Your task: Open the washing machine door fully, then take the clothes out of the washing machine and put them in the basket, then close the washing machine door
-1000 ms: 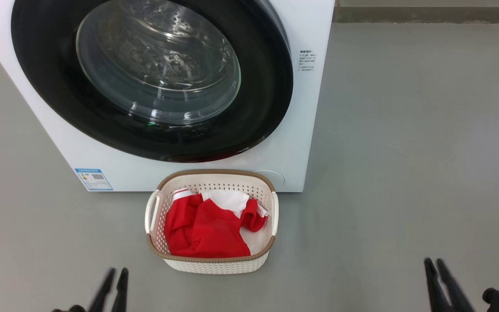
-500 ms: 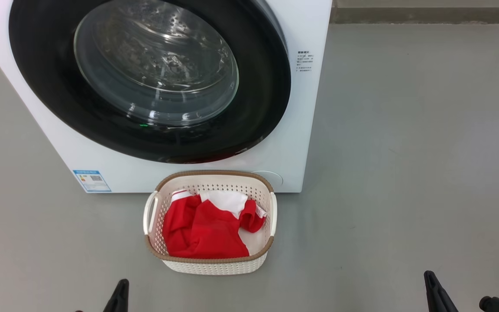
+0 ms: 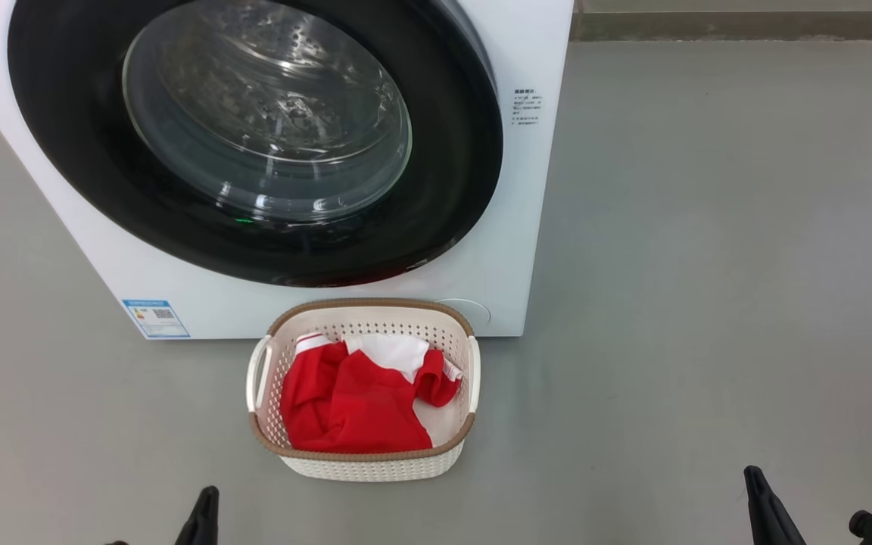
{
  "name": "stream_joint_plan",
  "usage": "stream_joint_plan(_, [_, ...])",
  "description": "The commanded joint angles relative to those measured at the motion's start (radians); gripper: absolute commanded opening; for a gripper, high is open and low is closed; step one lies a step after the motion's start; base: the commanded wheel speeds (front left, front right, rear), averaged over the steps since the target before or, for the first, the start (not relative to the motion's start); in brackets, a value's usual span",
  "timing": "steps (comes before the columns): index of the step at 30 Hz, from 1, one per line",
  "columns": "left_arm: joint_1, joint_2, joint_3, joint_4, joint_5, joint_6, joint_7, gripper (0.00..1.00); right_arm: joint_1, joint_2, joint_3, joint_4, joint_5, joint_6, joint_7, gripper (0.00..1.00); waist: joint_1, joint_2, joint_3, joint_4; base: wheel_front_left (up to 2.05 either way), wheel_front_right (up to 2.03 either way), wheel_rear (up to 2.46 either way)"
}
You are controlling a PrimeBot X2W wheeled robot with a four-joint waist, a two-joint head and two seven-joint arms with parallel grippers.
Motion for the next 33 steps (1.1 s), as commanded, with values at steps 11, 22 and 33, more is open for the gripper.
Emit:
stream_joint_plan(11, [-0.042,0.003,0.027,-0.034,-0.132,0.0,0.033,0.0,-0.06,-0.014,-0.006,-0.033,0.115,0.0,0.035,0.0,-0.0002,0.0,-0.001,-0.007,0.0,0.0,0.0])
stream_joint_plan(22, [-0.056,0.0,0.038,-0.041,-0.251,0.0,0.065,0.0,-0.082,-0.016,-0.009,-0.04,0.216,0.0,0.067,0.0,-0.0002,0.0,-0.003,-0.013,0.0,0.0,0.0])
stream_joint_plan(33, [-0.069,-0.002,0.049,-0.047,-0.371,0.0,0.097,0.0,-0.105,-0.018,-0.012,-0.047,0.317,0.0,0.1,0.0,-0.0002,0.0,-0.004,-0.02,0.0,0.0,0.0])
